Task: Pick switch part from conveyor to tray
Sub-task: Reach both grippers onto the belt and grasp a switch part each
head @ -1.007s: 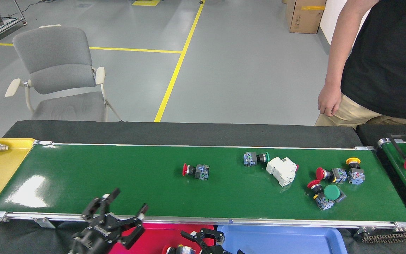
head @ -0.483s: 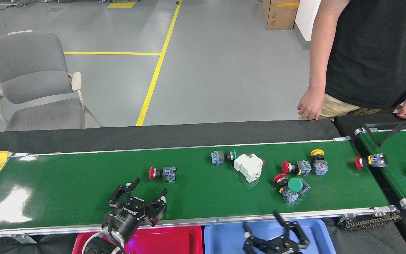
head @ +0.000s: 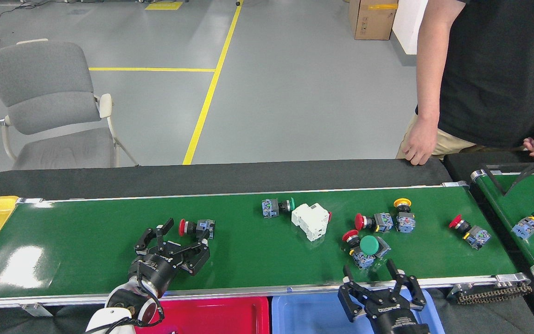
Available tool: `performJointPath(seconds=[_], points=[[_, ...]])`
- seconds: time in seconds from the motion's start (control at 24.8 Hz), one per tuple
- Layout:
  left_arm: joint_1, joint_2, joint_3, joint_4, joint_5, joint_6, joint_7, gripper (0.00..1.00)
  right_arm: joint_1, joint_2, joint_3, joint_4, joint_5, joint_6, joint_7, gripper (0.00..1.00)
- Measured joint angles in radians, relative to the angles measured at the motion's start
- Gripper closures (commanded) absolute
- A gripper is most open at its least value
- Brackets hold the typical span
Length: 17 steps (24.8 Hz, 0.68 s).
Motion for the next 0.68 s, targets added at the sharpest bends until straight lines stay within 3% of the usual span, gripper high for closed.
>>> performJointPath(seconds=[0.28, 0.32, 0.4, 0.44, 0.48, 0.52, 0.64, 0.68], points=[[-0.019, 0.000, 0.000, 0.048, 0.000, 0.008, 0.000, 0.01, -0.102, 0.000, 0.021, 0.096, 0.000, 0.002, 0.036, 0.00], [-0.020, 0.000, 0.001, 0.051, 0.000, 0.009, -0.001, 0.11, -0.124, 0.000, 0.031, 0.117, 0.000, 0.002, 0.041, 0.00], [-0.022, 0.000, 0.001, 0.054, 0.002, 0.013, 0.000, 0.71, -0.167, 0.001, 0.051, 0.159, 0.000, 0.002, 0.052, 0.00], [-0.022, 0.000, -0.001, 0.055, 0.004, 0.014, 0.003, 0.88, -0.187, 0.004, 0.060, 0.180, 0.000, 0.003, 0.063, 0.01], [-0.022, 0.000, -0.002, 0.057, 0.006, 0.002, 0.006, 0.94, -0.203, 0.010, 0.071, 0.200, 0.000, 0.003, 0.072, 0.03], [-0.022, 0.000, -0.001, 0.061, 0.010, -0.012, 0.008, 0.96, -0.215, 0.014, 0.081, 0.214, 0.000, 0.004, 0.079, 0.15], [-0.023, 0.000, 0.003, 0.070, 0.031, -0.051, 0.012, 0.99, -0.227, 0.016, 0.115, 0.225, 0.000, 0.005, 0.090, 0.82], [-0.023, 0.000, 0.003, 0.070, 0.035, -0.061, 0.013, 0.99, -0.227, 0.015, 0.125, 0.225, 0.000, 0.007, 0.091, 0.88]])
